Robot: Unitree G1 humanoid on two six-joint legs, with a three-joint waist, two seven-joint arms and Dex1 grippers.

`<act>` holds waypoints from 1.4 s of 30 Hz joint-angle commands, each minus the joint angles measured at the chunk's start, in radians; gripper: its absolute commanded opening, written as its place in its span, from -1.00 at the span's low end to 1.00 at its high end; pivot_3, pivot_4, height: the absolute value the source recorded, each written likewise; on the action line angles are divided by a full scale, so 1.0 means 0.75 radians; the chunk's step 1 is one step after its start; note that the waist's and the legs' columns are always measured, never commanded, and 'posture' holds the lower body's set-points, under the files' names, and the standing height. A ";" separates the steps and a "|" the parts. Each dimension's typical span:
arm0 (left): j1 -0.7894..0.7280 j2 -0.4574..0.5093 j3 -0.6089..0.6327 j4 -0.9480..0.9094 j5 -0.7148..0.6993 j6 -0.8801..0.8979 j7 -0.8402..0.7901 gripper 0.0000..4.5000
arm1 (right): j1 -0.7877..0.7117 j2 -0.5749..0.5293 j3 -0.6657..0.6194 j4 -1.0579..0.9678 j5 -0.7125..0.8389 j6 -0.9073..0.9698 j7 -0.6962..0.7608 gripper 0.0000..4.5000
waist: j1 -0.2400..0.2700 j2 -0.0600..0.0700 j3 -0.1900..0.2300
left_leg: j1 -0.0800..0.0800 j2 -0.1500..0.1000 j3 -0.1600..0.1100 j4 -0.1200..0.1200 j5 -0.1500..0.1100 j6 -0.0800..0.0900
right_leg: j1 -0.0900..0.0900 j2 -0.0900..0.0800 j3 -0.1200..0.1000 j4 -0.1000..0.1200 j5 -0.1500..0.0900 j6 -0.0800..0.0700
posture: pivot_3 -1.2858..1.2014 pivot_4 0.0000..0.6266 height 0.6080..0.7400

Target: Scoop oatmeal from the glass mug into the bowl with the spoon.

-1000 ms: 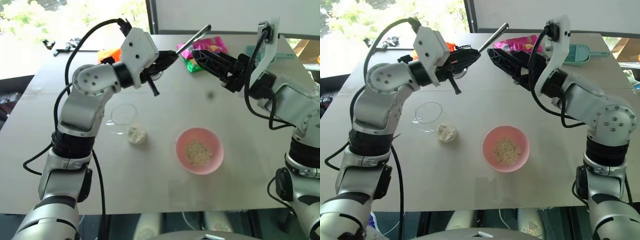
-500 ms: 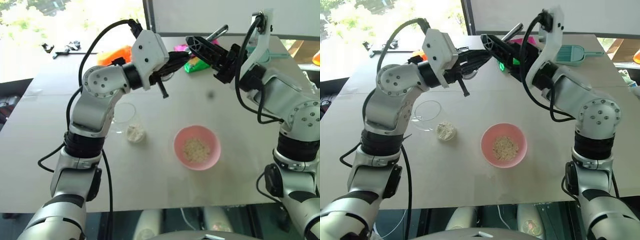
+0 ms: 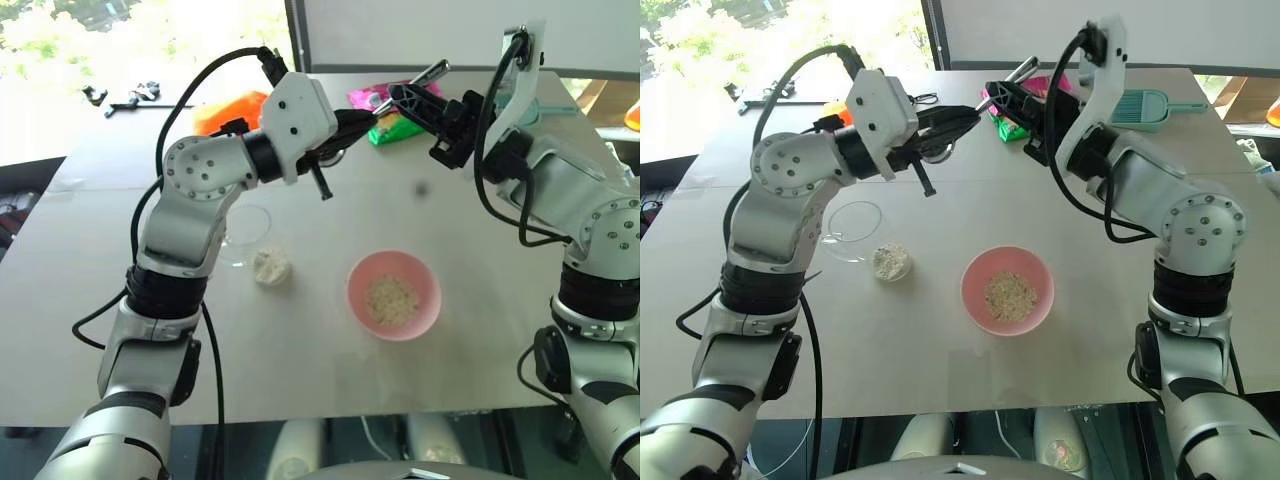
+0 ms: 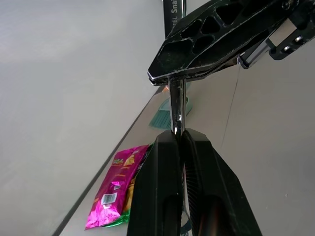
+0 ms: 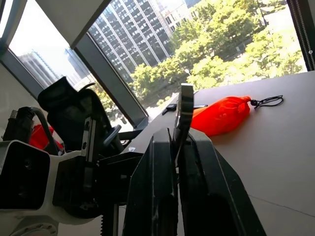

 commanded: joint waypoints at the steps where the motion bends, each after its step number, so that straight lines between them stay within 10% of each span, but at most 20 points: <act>1: -0.009 0.012 0.034 -0.023 0.013 -0.076 -0.014 -1.00 | -0.028 -0.010 -0.024 -0.023 0.027 -0.003 0.009 -0.98 | 0.000 0.000 0.000 | 0.000 0.000 0.000 0.000 0.000 0.000 | 0.000 0.000 0.000 0.000 0.000 0.000 | 0.03 -0.52 1.00; 5: -0.008 0.011 0.061 0.000 -0.009 -0.100 -0.021 -1.00 | -0.036 -0.009 -0.032 -0.008 0.026 -0.011 0.006 -0.98 | 0.000 0.000 0.000 | 0.000 0.000 0.000 0.000 0.000 0.000 | 0.000 0.000 0.000 0.000 0.000 0.000 | 0.03 -0.52 1.00; 13: -0.008 0.028 0.167 -0.047 -0.161 0.110 -0.020 0.37 | -0.065 -0.008 -0.064 0.046 0.026 -0.036 -0.013 -1.00 | -0.002 0.000 0.000 | 0.000 0.000 0.000 0.000 0.000 0.000 | 0.000 0.000 0.000 0.000 0.000 0.000 | 0.03 -0.52 1.00; 21: 0.133 0.264 0.724 -0.266 -0.786 0.957 0.155 0.37 | -0.081 -0.061 -0.146 0.133 -0.017 -0.044 -0.038 -1.00 | -0.036 0.001 0.001 | 0.000 0.000 -0.001 -0.001 0.000 0.000 | -0.001 0.000 0.000 0.000 0.000 0.000 | 0.03 -0.52 1.00; 29: 0.959 0.205 1.370 -0.479 -0.902 1.076 0.259 0.37 | -0.038 -0.143 -0.214 0.175 -0.008 -0.005 0.004 -1.00 | -0.053 0.002 0.001 | 0.002 0.002 0.003 -0.003 0.000 0.000 | -0.001 0.000 0.003 0.000 0.000 0.000 | 0.03 -0.52 1.00; 34: 1.426 0.011 1.297 -0.604 -0.737 0.791 0.199 0.37 | 0.013 -0.175 -0.207 0.199 -0.056 0.011 0.040 -1.00 | -0.014 0.002 0.001 | 0.005 0.002 0.007 -0.002 0.000 0.000 | 0.000 -0.001 0.008 0.000 0.000 0.000 | 0.03 -0.52 1.00; 42: 1.375 -0.085 0.945 -0.565 -0.533 0.556 0.325 0.37 | 0.043 -0.168 -0.208 0.163 -0.085 0.027 0.047 -1.00 | 0.048 0.003 0.001 | 0.013 0.002 0.008 -0.002 0.000 0.001 | 0.005 0.000 0.011 0.005 0.001 -0.001 | 0.03 -0.52 1.00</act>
